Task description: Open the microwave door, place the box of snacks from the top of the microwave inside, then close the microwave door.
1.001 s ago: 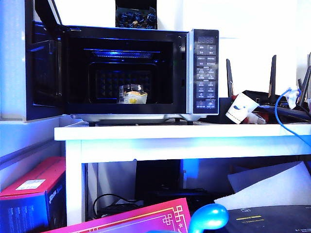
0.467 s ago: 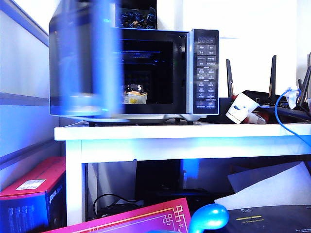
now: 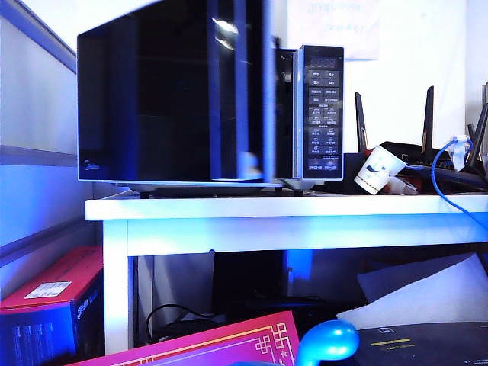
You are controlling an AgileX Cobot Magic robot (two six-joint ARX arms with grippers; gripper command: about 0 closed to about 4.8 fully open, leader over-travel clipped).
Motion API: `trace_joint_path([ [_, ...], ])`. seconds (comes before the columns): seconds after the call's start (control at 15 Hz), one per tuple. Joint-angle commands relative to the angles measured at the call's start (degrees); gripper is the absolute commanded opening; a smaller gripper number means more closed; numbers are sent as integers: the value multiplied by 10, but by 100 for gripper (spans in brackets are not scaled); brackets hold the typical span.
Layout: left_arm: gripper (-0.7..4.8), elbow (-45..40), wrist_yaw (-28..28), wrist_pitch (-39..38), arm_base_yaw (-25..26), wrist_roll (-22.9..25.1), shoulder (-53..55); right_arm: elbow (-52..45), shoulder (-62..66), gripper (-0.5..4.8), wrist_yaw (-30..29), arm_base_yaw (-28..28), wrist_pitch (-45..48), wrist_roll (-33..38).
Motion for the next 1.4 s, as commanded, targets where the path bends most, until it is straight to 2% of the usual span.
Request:
trace_joint_path([
  [0.07,-5,1,-4,87,-36,0,22,3,-3,-4,-2,1,22,3],
  [0.67,-5,1,-45,333,-111,-4,140,3,-2,-4,-2,1,37,3],
  [0.8,-5,1,-73,388,-114,-4,155,3,-2,-4,-2,1,41,3],
  [0.87,-5,1,-124,427,-118,-4,167,3,-2,-4,-2,1,38,3],
  [0.93,-5,2,-150,452,-120,-4,179,3,-2,-4,-2,1,38,3],
  [1.4,-5,2,-186,577,-124,-4,259,3,-2,-4,-5,1,38,3],
])
